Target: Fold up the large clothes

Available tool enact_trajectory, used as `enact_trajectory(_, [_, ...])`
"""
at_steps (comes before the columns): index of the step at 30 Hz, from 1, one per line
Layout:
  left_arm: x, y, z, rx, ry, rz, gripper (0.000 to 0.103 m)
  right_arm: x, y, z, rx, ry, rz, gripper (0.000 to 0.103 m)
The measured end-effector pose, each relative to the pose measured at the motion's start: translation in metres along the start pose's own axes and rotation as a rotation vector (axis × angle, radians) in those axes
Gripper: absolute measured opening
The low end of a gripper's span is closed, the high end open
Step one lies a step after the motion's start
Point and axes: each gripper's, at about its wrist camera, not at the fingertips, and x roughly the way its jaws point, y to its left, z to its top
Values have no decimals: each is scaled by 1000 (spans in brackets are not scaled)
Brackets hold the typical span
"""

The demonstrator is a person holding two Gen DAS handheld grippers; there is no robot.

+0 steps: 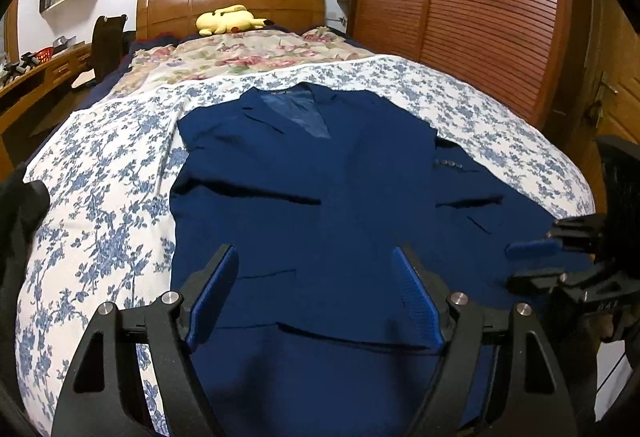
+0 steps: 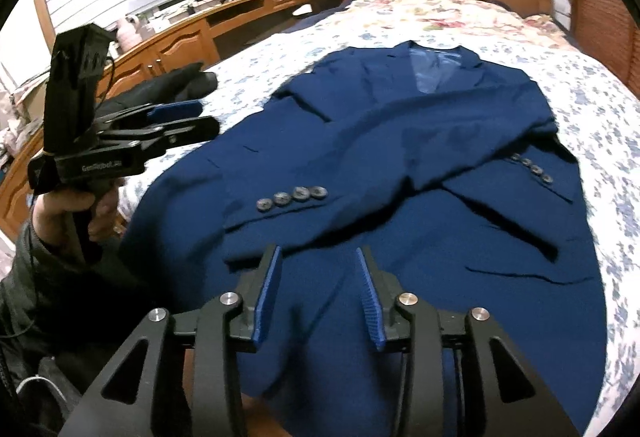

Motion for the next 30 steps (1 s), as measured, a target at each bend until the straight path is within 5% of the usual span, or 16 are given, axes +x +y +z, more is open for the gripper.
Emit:
enact_trajectory(7, [16,7,-15,-20,94,5,56,-3,-8,-8,19,-4,-85,43])
enact_trajectory(12, [24,5,-25,-9,149,1,54,-5,-11,-12,30,-6,-126,43])
enact_trajectory(17, [33,6,-32,-6,193,5,40,-11,-16,-16,52,-8,-143,43])
enact_trajectory(24, [39,14,-33,-27,221,-7,40,-21,-21,-24,95,-15,-148,44])
enact_trajectory(30, [39,13,-32,-23,218,-3,13,-30,-26,-30,119,-47,-179,45])
